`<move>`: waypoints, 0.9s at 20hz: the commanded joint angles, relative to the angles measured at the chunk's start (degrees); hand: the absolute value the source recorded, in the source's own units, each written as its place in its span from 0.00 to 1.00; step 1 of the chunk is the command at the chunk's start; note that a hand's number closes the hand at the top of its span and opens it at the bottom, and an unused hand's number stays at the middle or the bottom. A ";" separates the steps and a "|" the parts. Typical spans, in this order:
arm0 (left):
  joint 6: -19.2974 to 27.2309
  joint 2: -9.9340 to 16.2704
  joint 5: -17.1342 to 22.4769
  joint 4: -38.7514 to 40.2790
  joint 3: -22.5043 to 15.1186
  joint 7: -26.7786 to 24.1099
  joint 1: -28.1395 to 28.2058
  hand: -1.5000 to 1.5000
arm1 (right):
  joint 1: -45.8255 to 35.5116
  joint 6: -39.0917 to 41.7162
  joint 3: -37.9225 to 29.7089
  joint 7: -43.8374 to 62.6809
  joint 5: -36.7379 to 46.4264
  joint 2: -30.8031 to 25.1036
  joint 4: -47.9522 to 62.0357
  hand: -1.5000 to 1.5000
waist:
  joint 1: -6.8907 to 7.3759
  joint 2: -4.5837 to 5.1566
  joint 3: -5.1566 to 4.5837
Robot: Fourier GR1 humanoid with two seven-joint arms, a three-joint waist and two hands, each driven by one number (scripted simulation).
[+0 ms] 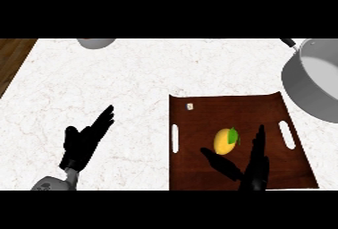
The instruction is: Pick the lemon from the tray and place it in the pot
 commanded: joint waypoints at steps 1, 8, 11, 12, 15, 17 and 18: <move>-0.46 -2.71 -1.05 4.79 0.82 0.96 -4.24 0.50 | 0.63 -0.75 -1.04 -15.18 -14.65 0.28 6.59 0.00 | -0.44 0.12 0.05; -2.19 -1.53 -0.88 1.57 4.07 3.72 -3.87 0.50 | -6.70 1.46 -1.60 -19.21 -13.99 -2.47 19.51 1.00 | 0.45 0.12 -0.05; -4.00 -2.21 -2.44 3.91 5.38 0.82 -3.82 0.50 | -5.42 5.48 -5.58 -29.65 -21.14 0.27 21.62 1.00 | -0.10 0.07 -0.03; -1.16 -5.50 -4.47 5.54 2.99 0.47 -4.17 0.50 | -4.30 6.71 -6.46 -33.99 -25.06 0.28 21.15 1.00 | -0.24 0.10 0.00; -1.94 -4.31 -4.03 2.74 4.06 2.35 -4.08 0.50 | -7.47 3.64 -2.67 -37.59 -29.93 0.30 23.91 1.00 | 0.08 0.08 0.01; -2.73 -3.90 -4.08 2.67 3.81 0.98 -1.64 0.50 | -3.50 5.23 -2.78 -43.44 -34.25 0.29 21.56 1.00 | -0.05 0.05 0.04; -5.02 -1.41 -1.74 0.58 6.00 3.40 -2.86 0.50 | -5.75 3.83 -2.27 -45.86 -36.53 0.29 25.34 1.00 | 0.30 0.08 0.07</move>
